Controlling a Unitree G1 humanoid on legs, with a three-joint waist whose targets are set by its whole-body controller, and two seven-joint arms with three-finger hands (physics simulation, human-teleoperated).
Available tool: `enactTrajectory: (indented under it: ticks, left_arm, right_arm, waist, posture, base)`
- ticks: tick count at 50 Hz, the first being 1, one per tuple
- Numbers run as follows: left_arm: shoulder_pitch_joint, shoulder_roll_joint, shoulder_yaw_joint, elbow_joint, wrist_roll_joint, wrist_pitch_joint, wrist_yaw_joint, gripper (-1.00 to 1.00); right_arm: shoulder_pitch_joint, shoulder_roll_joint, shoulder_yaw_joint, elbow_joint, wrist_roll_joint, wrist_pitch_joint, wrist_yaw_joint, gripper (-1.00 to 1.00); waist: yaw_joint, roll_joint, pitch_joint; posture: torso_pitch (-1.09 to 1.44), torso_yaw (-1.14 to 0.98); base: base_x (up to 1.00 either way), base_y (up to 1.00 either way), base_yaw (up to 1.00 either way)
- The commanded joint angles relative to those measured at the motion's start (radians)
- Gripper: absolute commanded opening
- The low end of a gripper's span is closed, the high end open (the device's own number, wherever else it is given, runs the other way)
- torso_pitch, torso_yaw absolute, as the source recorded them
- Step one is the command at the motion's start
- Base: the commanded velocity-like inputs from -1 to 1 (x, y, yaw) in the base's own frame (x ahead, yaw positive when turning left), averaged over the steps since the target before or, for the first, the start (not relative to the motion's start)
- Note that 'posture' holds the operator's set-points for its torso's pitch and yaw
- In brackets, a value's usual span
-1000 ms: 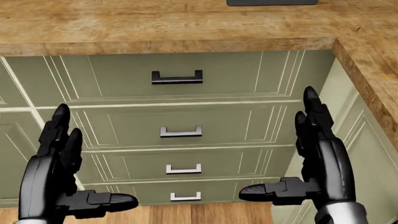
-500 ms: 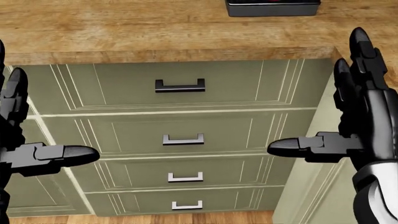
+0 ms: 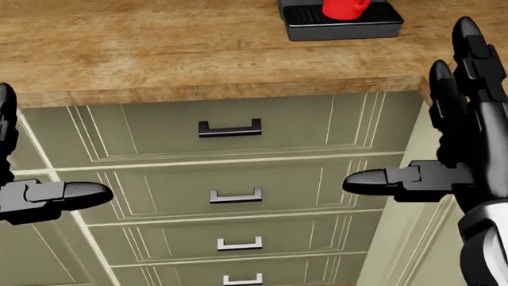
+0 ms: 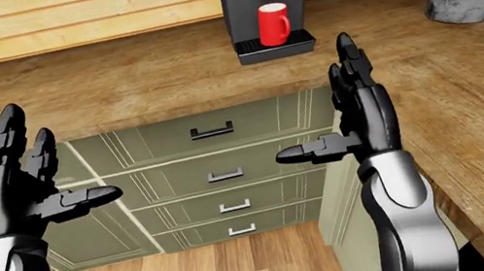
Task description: Pick the mug from under the coffee machine dispenser and place it on the counter.
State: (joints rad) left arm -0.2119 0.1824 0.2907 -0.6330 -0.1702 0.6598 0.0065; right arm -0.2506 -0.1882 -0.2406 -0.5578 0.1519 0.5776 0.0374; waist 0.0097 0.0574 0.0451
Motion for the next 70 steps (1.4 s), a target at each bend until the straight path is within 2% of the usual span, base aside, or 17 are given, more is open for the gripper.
enactTrajectory:
  ticks: [1,6,9,10,12,18,23,25,32,36,45,49,50,56,61,62,70]
  left_arm:
    - [-0.029,0.008,-0.005,-0.041,-0.014,-0.029,-0.002,1.0]
    - [-0.032,0.015,0.002,-0.04,-0.02,-0.027,0.001,1.0]
    - [-0.031,0.017,0.003,-0.043,-0.021,-0.028,0.003,1.0]
    - [-0.03,0.016,0.001,-0.044,-0.02,-0.027,0.004,1.0]
    - [-0.03,0.018,0.005,-0.047,-0.023,-0.025,0.003,1.0]
    - [-0.028,0.02,0.008,-0.045,-0.024,-0.029,0.003,1.0]
    - [-0.028,0.022,0.013,-0.05,-0.026,-0.025,0.005,1.0]
    - [-0.029,0.023,0.014,-0.05,-0.027,-0.024,0.006,1.0]
    - [-0.03,0.026,0.018,-0.057,-0.031,-0.019,0.007,1.0]
    - [-0.032,0.028,0.021,-0.062,-0.034,-0.013,0.009,1.0]
    - [-0.045,0.04,0.034,-0.085,-0.048,0.015,0.015,1.0]
    - [-0.052,0.05,0.046,-0.09,-0.057,0.023,0.02,1.0]
    - [-0.051,0.05,0.047,-0.088,-0.058,0.021,0.02,1.0]
    - [-0.053,0.059,0.057,-0.095,-0.066,0.029,0.024,1.0]
    - [-0.054,0.065,0.064,-0.105,-0.072,0.037,0.026,1.0]
    - [-0.054,0.066,0.065,-0.108,-0.074,0.04,0.026,1.0]
    - [-0.054,0.069,0.068,-0.116,-0.077,0.045,0.028,1.0]
  right_arm:
    - [-0.03,-0.013,-0.02,-0.039,0.005,-0.02,-0.009,1.0]
    - [-0.031,-0.013,-0.021,-0.05,0.022,-0.003,-0.015,1.0]
    - [-0.027,-0.012,-0.02,-0.052,0.025,-0.001,-0.017,1.0]
    - [-0.027,-0.012,-0.02,-0.054,0.026,0.0,-0.018,1.0]
    - [-0.027,-0.012,-0.019,-0.056,0.026,0.003,-0.019,1.0]
    - [-0.023,-0.011,-0.018,-0.073,0.029,0.012,-0.017,1.0]
    - [-0.023,-0.01,-0.017,-0.091,0.033,0.026,-0.017,1.0]
    - [-0.024,-0.009,-0.017,-0.094,0.034,0.03,-0.017,1.0]
    - [-0.027,-0.009,-0.019,-0.11,0.041,0.047,-0.021,1.0]
    - [-0.029,-0.011,-0.021,-0.115,0.044,0.053,-0.022,1.0]
    - [-0.058,-0.031,-0.042,-0.126,0.063,0.085,-0.035,1.0]
    - [-0.075,-0.049,-0.054,-0.126,0.074,0.096,-0.045,1.0]
    - [-0.073,-0.051,-0.054,-0.124,0.074,0.093,-0.044,1.0]
    - [-0.078,-0.061,-0.066,-0.117,0.083,0.088,-0.047,1.0]
    - [-0.093,-0.07,-0.08,-0.117,0.105,0.101,-0.066,1.0]
    - [-0.096,-0.072,-0.084,-0.118,0.112,0.101,-0.071,1.0]
    - [-0.113,-0.089,-0.091,-0.104,0.148,0.101,-0.114,1.0]
  waist:
    - [-0.005,-0.003,-0.018]
    - [0.011,-0.055,-0.014]
    - [0.013,-0.138,-0.037]
    - [-0.001,-0.092,-0.017]
    - [-0.004,-0.115,-0.008]
    - [-0.017,-0.063,0.0]
    - [-0.028,0.028,-0.038]
    - [-0.018,0.022,-0.009]
    - [0.008,-0.037,-0.013]
    - [0.014,-0.119,-0.037]
    - [-0.017,-0.065,-0.012]
    - [-0.022,0.013,-0.037]
    - [-0.021,0.012,-0.054]
    - [-0.011,-0.021,-0.011]
    - [0.007,-0.105,-0.009]
    - [0.008,-0.073,-0.008]
    - [0.0,-0.059,-0.038]
  posture:
    - [0.0,0.0]
    - [0.0,0.0]
    - [0.0,0.0]
    - [0.0,0.0]
    - [0.0,0.0]
    - [0.0,0.0]
    - [0.0,0.0]
    - [0.0,0.0]
    - [0.0,0.0]
    - [0.0,0.0]
    - [0.0,0.0]
    - [0.0,0.0]
    - [0.0,0.0]
    - [0.0,0.0]
    - [0.0,0.0]
    - [0.0,0.0]
    - [0.0,0.0]
  base:
    - [0.34,0.0,0.0]
    - [0.34,0.0,0.0]
    - [0.34,0.0,0.0]
    - [0.33,0.0,0.0]
    - [0.34,0.0,0.0]
    - [0.34,0.0,0.0]
    - [0.34,0.0,0.0]
    - [0.33,0.0,0.0]
    - [0.34,0.0,0.0]
    - [0.28,0.0,0.0]
    - [0.24,0.0,0.0]
    - [0.14,0.0,0.0]
    - [0.12,0.0,0.0]
    - [0.02,0.0,0.0]
    - [0.0,0.0,0.0]
    - [0.0,0.0,0.0]
    - [0.0,0.0,0.0]
